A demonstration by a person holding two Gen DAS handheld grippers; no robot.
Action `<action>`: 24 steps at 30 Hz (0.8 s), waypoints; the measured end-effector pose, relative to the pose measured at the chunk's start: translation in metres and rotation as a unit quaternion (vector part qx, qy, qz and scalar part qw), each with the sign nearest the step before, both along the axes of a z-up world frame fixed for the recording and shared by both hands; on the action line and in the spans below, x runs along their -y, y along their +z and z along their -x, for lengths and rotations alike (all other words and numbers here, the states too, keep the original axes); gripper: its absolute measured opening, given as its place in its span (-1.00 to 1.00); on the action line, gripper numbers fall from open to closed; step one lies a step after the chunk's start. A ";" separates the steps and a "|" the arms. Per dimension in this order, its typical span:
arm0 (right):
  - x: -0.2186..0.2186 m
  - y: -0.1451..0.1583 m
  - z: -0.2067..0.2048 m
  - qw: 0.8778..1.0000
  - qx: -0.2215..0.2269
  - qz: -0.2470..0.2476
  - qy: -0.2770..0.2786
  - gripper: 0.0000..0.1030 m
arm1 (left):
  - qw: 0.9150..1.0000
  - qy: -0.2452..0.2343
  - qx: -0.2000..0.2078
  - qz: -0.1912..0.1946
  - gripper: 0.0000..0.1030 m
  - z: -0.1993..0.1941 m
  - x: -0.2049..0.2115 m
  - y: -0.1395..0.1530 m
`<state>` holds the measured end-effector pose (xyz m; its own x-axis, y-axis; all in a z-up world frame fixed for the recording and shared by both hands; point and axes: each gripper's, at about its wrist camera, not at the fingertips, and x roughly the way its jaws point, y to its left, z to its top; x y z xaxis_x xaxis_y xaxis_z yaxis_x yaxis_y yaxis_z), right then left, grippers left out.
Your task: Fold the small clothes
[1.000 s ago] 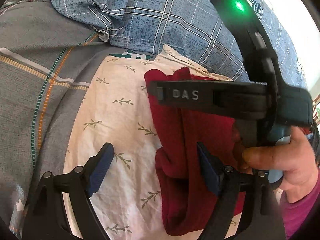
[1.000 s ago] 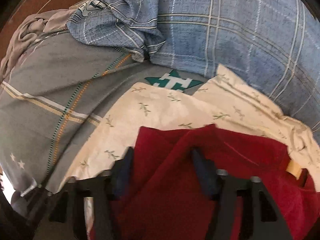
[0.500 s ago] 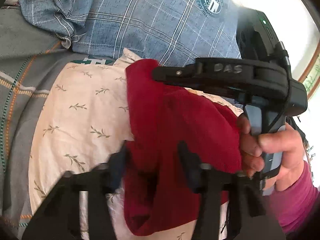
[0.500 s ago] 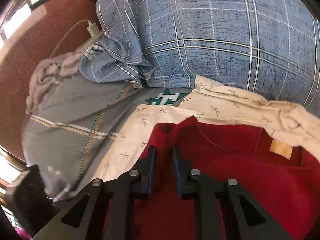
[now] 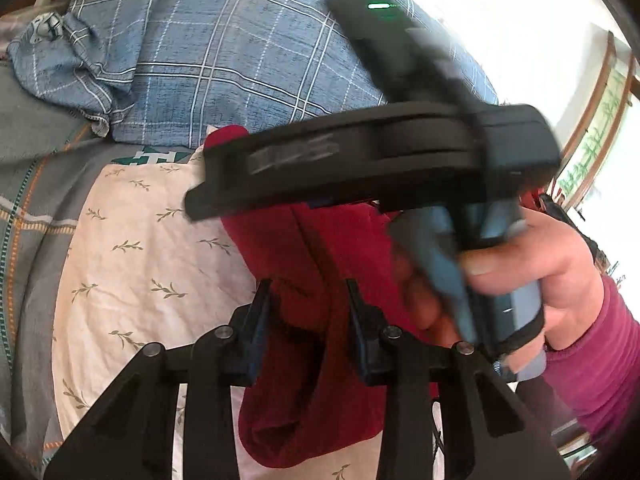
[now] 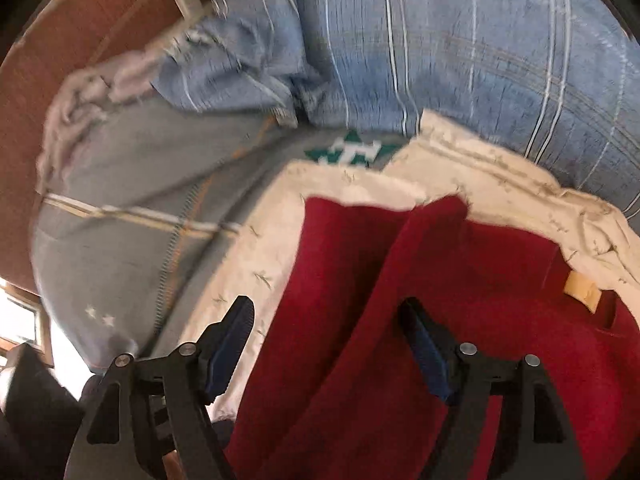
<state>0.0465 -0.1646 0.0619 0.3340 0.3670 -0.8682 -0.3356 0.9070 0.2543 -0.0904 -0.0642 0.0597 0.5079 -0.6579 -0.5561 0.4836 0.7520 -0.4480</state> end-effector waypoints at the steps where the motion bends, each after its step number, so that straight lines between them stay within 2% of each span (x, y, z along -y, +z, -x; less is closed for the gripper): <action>1: -0.003 -0.005 -0.001 1.000 0.003 0.012 -0.004 0.49 | 1.000 0.000 0.000 -0.002 -0.39 0.000 0.000 -0.001; 2: -0.003 -0.006 -0.002 1.000 0.010 0.024 -0.009 0.40 | 1.000 -0.001 0.000 -0.005 -0.39 0.001 0.000 0.000; 3: -0.002 -0.005 -0.002 0.999 0.021 0.033 -0.016 0.09 | 1.000 0.000 -0.001 -0.009 -0.39 0.001 0.000 0.000; 4: 0.003 -0.004 -0.001 0.999 0.032 0.035 -0.023 -0.08 | 1.000 0.004 -0.002 -0.015 -0.36 0.001 -0.001 -0.001; 5: 0.006 -0.002 -0.001 0.999 0.036 0.032 -0.025 -0.34 | 1.000 0.012 -0.002 -0.021 -0.29 0.001 -0.002 -0.001; 6: 0.010 0.000 -0.001 0.999 0.038 0.027 -0.026 -0.41 | 1.000 0.014 -0.004 -0.023 -0.17 0.001 -0.004 -0.002; 8: 0.019 0.006 0.003 0.998 0.052 0.025 -0.027 -0.49 | 1.000 0.013 -0.010 -0.019 0.30 0.002 -0.006 -0.002; 10: 0.024 0.012 0.010 0.997 0.068 0.029 -0.025 -0.51 | 0.999 0.018 -0.008 -0.026 0.45 0.005 -0.005 -0.001; 13: 0.033 0.017 0.016 0.996 0.078 0.017 -0.030 -0.54 | 0.998 0.019 -0.004 -0.057 0.45 0.007 0.001 -0.006; 14: 0.037 0.018 0.017 0.996 0.080 0.012 -0.033 -0.55 | 0.998 0.020 -0.007 -0.061 0.41 0.007 0.002 -0.009; 15: 0.041 0.018 0.018 0.996 0.080 0.005 -0.036 -0.56 | 0.998 0.020 -0.012 -0.058 0.28 0.007 0.002 -0.010; 16: 0.046 0.018 0.019 0.996 0.081 -0.004 -0.039 -0.57 | 0.998 0.016 -0.019 -0.050 -0.26 0.008 0.002 -0.010; 17: 0.050 0.019 0.020 0.996 0.082 -0.012 -0.043 -0.58 | 0.999 0.011 -0.025 -0.046 -0.57 0.009 0.003 -0.009; 24: 0.096 0.043 0.038 0.991 0.100 -0.063 -0.059 -0.59 | 0.999 0.004 0.003 -0.049 -0.67 0.022 0.034 0.024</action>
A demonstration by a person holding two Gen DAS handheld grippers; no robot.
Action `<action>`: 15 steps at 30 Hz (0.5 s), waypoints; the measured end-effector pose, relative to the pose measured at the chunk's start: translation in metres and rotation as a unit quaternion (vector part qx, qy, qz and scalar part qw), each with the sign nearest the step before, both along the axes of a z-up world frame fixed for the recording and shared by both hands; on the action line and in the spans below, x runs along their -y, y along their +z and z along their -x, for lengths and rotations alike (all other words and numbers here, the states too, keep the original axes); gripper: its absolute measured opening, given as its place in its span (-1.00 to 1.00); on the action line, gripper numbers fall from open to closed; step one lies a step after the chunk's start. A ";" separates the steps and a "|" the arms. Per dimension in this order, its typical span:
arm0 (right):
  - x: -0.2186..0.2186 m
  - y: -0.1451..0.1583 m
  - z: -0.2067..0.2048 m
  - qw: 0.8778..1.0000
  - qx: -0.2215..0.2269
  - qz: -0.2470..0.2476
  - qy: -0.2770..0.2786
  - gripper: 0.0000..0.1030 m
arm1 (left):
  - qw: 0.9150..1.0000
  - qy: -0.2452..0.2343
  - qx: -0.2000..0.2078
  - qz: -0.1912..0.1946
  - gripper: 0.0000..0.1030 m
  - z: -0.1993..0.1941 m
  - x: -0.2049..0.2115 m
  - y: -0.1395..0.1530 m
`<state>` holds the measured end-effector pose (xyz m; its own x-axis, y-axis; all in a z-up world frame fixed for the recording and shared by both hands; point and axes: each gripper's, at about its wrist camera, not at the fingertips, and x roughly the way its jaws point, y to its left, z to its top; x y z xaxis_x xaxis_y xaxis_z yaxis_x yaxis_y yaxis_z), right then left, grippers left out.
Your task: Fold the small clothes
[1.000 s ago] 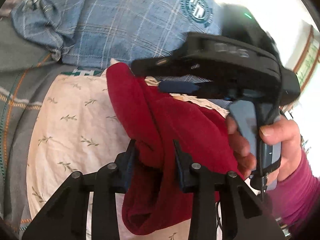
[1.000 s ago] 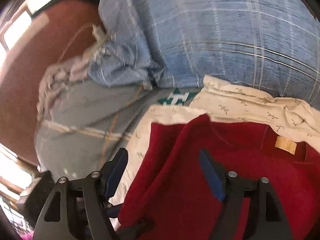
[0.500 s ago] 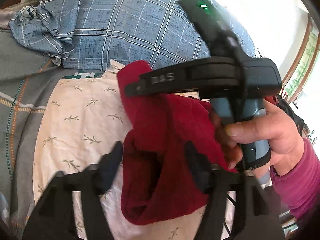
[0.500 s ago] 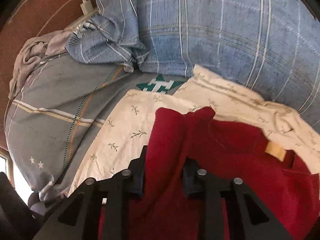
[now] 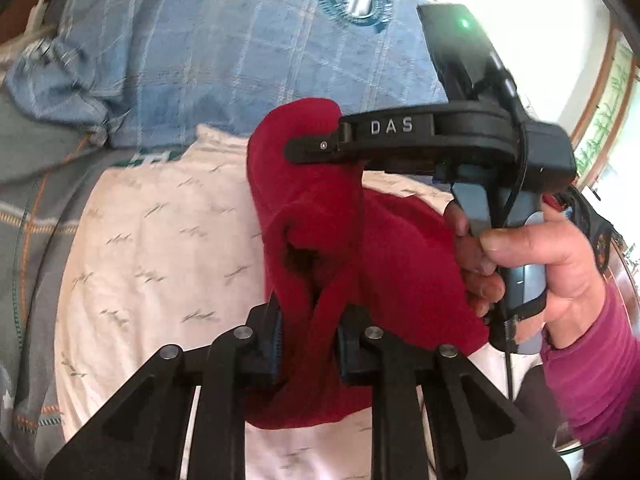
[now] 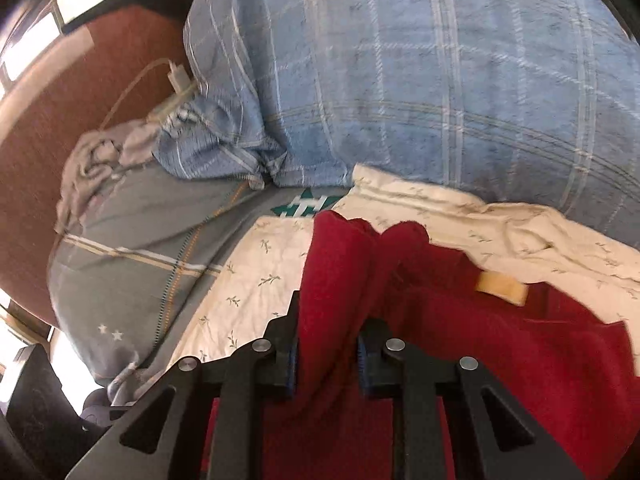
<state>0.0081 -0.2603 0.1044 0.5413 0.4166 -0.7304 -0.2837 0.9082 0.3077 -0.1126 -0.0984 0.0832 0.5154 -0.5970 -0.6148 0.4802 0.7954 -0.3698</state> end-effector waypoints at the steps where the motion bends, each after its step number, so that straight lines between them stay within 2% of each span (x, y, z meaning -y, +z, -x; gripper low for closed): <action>1: 0.011 0.006 0.004 1.000 0.007 -0.003 -0.004 -0.59 | 1.000 -0.005 0.003 0.001 -0.68 0.001 0.008 0.006; 4: 0.038 0.019 0.015 1.000 0.023 -0.007 -0.020 -0.59 | 0.999 -0.032 0.012 0.004 -0.70 0.005 0.036 0.023; 8: 0.088 0.030 0.032 0.998 0.035 -0.013 -0.052 -0.60 | 0.997 -0.075 0.025 -0.012 -0.70 0.013 0.084 0.036; 11: 0.126 0.028 0.045 0.996 0.037 -0.018 -0.081 -0.60 | 0.994 -0.101 0.032 -0.021 -0.70 0.019 0.118 0.041; 15: 0.174 0.016 0.061 0.992 0.029 -0.031 -0.115 -0.60 | 0.990 -0.132 0.026 -0.029 -0.71 0.023 0.160 0.034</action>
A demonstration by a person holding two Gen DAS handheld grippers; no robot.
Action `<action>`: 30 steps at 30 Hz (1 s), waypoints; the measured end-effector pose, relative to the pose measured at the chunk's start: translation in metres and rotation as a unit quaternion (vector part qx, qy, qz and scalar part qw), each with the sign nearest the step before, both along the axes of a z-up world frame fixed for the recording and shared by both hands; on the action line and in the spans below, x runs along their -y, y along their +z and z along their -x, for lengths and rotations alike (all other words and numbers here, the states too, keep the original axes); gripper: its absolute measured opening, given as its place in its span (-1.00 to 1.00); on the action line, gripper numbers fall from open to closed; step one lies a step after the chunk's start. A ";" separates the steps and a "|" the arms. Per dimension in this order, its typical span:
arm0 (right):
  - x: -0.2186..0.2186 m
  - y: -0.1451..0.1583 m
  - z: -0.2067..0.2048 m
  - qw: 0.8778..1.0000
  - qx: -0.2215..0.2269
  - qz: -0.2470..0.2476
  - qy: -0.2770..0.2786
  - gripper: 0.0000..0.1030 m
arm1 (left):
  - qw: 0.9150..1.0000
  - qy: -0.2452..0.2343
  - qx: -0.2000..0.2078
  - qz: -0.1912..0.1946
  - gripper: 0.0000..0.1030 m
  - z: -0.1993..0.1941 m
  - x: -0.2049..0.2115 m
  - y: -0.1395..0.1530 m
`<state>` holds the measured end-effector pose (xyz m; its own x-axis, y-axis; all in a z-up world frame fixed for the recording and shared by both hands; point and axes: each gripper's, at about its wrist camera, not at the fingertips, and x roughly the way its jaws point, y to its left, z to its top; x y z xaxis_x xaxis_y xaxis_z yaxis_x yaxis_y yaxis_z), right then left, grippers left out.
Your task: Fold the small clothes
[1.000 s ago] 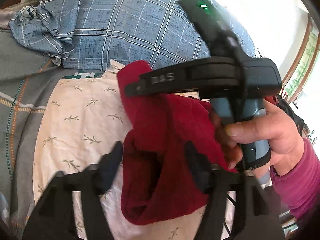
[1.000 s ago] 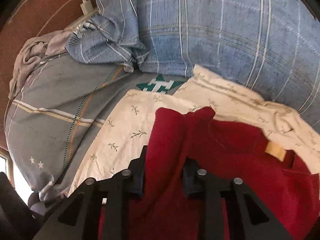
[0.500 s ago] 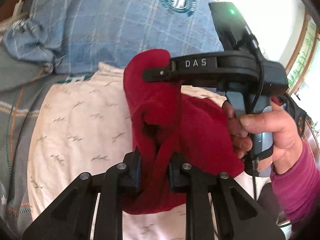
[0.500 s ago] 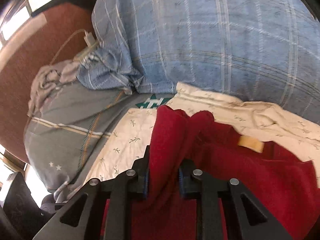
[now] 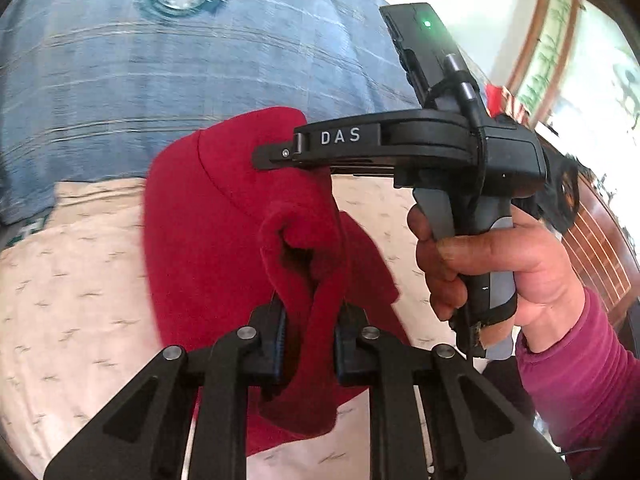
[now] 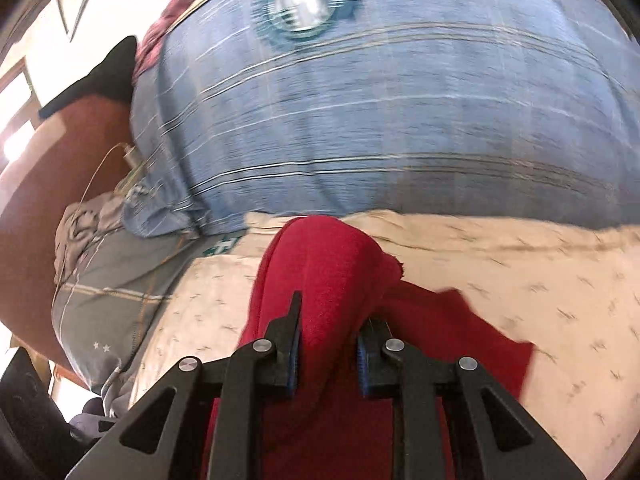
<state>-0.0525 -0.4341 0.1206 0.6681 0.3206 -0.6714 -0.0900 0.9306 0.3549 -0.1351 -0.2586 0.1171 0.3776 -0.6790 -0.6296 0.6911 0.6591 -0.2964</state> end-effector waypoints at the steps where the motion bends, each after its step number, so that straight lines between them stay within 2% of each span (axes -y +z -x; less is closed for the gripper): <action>1: 0.010 -0.005 0.003 1.000 -0.004 -0.001 -0.008 -0.60 | 1.000 -0.007 -0.005 -0.004 -0.71 0.001 0.010 -0.005; 7: 0.049 -0.058 0.009 0.998 -0.051 -0.015 -0.046 -0.57 | 0.998 -0.018 -0.039 -0.040 -0.67 0.003 0.053 -0.043; 9: 0.060 -0.076 0.011 0.995 -0.068 -0.035 -0.058 -0.40 | 0.997 -0.026 -0.064 -0.044 -0.45 0.001 0.058 -0.052; 10: 0.067 -0.079 0.014 0.994 -0.069 -0.057 -0.067 -0.39 | 0.996 -0.035 -0.068 -0.039 -0.23 0.002 0.057 -0.050; 11: 0.072 -0.078 0.018 0.993 -0.068 -0.072 -0.070 -0.35 | 0.996 -0.051 -0.068 -0.032 -0.02 0.007 0.053 -0.046; 13: 0.078 -0.066 0.031 0.992 -0.061 -0.075 -0.082 -0.18 | 0.995 -0.072 -0.060 -0.024 0.13 0.019 0.041 -0.036; 16: 0.073 -0.043 0.057 0.994 -0.038 -0.053 -0.085 -0.08 | 0.996 -0.075 -0.025 -0.032 0.20 0.026 0.014 -0.025; 19: 0.056 -0.022 0.087 0.997 -0.009 -0.052 -0.052 0.03 | 0.998 -0.037 0.006 -0.054 0.20 0.020 -0.014 -0.022; 22: 0.028 -0.017 0.099 0.999 0.002 -0.029 -0.018 0.03 | 0.998 0.008 -0.004 -0.068 0.20 0.004 -0.033 -0.030; 25: 0.002 -0.020 0.105 1.000 0.001 -0.008 0.007 0.02 | 0.997 0.030 -0.018 -0.068 0.20 0.007 -0.041 -0.040; 26: -0.002 -0.025 0.107 1.000 -0.005 0.000 0.013 -0.09 | 0.997 0.031 -0.018 -0.072 0.20 0.007 -0.045 -0.046; 27: -0.006 -0.029 0.107 1.000 -0.011 0.012 0.014 -0.10 | 0.996 0.031 -0.019 -0.080 0.20 0.007 -0.044 -0.052; 28: -0.008 -0.041 0.108 0.998 -0.033 0.050 0.004 -0.16 | 0.996 0.032 -0.021 -0.086 0.21 0.007 -0.043 -0.057; 29: -0.007 -0.050 0.107 0.996 -0.050 0.072 -0.006 -0.36 | 0.995 0.032 -0.026 -0.090 0.21 0.006 -0.044 -0.061; 30: -0.003 -0.060 0.107 0.994 -0.066 0.090 -0.017 -0.36 | 0.995 0.030 -0.034 -0.092 0.21 0.007 -0.042 -0.067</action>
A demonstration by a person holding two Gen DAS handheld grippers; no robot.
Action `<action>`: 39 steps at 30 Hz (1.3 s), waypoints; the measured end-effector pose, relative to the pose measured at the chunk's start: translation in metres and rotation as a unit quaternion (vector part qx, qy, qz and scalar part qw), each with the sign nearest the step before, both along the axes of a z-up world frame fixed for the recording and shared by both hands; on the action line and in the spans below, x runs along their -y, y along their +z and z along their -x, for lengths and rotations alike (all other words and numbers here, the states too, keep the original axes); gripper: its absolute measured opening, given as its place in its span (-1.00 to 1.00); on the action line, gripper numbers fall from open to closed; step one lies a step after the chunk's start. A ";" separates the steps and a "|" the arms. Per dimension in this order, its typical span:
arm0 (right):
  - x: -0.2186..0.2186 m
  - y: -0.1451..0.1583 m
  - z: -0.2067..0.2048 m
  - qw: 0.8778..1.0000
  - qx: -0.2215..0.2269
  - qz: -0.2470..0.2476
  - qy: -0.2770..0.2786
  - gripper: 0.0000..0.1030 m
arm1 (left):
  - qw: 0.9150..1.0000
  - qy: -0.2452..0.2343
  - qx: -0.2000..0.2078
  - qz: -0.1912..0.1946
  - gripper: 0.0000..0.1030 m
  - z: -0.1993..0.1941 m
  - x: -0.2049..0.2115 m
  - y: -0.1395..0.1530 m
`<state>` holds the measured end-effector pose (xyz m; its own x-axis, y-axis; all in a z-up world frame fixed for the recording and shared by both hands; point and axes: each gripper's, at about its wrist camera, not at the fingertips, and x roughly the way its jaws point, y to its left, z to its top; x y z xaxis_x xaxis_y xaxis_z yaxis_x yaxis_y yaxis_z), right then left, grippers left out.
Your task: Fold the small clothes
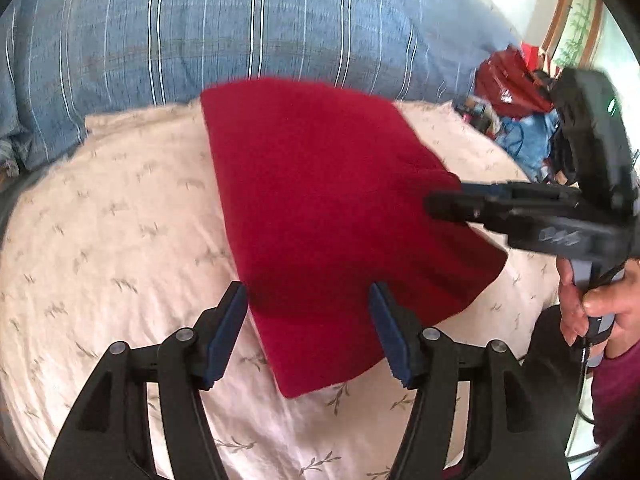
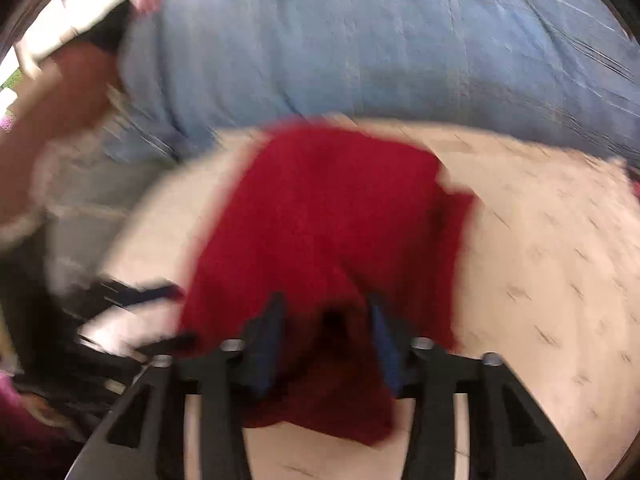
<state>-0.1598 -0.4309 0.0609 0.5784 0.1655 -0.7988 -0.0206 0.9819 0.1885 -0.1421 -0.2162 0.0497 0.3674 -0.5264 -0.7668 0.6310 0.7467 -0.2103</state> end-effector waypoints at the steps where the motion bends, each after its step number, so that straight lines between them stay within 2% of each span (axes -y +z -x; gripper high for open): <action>1: 0.008 -0.011 0.004 1.000 -0.012 -0.004 -0.008 -0.39 | 1.000 -0.002 -0.007 -0.002 0.21 0.001 0.003 -0.005; 4: 0.025 -0.013 0.017 0.998 -0.008 -0.060 -0.019 -0.38 | 1.000 -0.003 -0.006 -0.002 0.21 0.004 0.005 -0.010; 6: 0.025 -0.005 0.024 0.998 0.005 -0.056 -0.021 -0.25 | 1.000 -0.001 -0.003 -0.001 0.21 0.006 0.006 -0.002; 7: 0.024 0.002 0.029 0.998 0.015 -0.051 -0.024 -0.25 | 1.000 0.001 0.001 0.002 0.21 0.007 0.005 0.001; 10: 0.023 0.012 0.033 0.996 0.032 -0.082 -0.017 -0.22 | 1.000 0.009 0.023 0.003 0.21 0.007 0.006 0.009; 11: 0.020 0.015 0.032 0.995 0.034 -0.094 -0.013 -0.16 | 1.000 0.010 0.024 0.003 0.21 0.007 0.007 0.009; 14: 0.005 0.009 0.021 0.994 0.022 -0.103 0.006 -0.18 | 1.000 0.014 0.016 0.002 0.21 0.005 0.009 0.007; 16: -0.009 0.000 0.017 0.997 0.008 -0.074 0.020 -0.33 | 1.000 0.016 0.011 0.001 0.21 0.005 0.009 0.005; 18: -0.016 -0.008 0.018 0.999 -0.006 -0.045 0.026 -0.73 | 1.000 0.016 0.008 0.000 0.21 0.006 0.009 0.005; 19: -0.014 -0.010 0.023 0.998 -0.007 -0.048 0.027 -0.81 | 1.000 0.014 0.008 0.001 0.21 0.007 0.007 0.006; 22: 0.001 -0.005 0.039 0.998 0.002 -0.058 0.020 -0.84 | 1.000 0.012 0.017 0.004 0.23 0.010 0.004 0.008; 25: 0.010 -0.017 0.039 0.997 -0.016 -0.070 0.004 -0.84 | 1.000 0.018 0.009 -0.002 0.24 0.005 0.010 -0.001; 27: 0.010 -0.017 0.039 0.997 -0.014 -0.075 0.000 -0.77 | 1.000 0.025 -0.001 -0.002 0.24 0.002 0.012 -0.006; 29: 0.012 -0.006 0.042 0.995 -0.003 -0.101 0.000 -0.69 | 1.000 0.025 0.003 0.000 0.24 0.002 0.011 -0.005; 31: 0.017 0.008 0.045 0.992 0.016 -0.125 -0.014 -0.54 | 1.000 0.024 0.008 -0.001 0.24 0.002 0.011 -0.003; 33: 0.019 0.022 0.044 0.992 0.043 -0.120 -0.026 -0.34 | 1.000 0.026 0.008 -0.001 0.25 0.001 0.011 -0.003; 35: 0.016 0.030 0.038 0.992 0.062 -0.107 -0.033 -0.33 | 1.000 0.031 0.005 0.000 0.27 0.000 0.012 -0.005; 39: 0.001 0.027 0.012 0.994 0.068 -0.080 -0.033 -0.34 | 0.999 0.033 0.011 -0.005 0.27 0.002 0.015 -0.006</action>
<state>-0.1715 -0.4317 0.0878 0.6937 0.2418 -0.6785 0.0076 0.9395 0.3426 -0.1437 -0.2308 0.0442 0.4166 -0.4928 -0.7639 0.5852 0.7884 -0.1895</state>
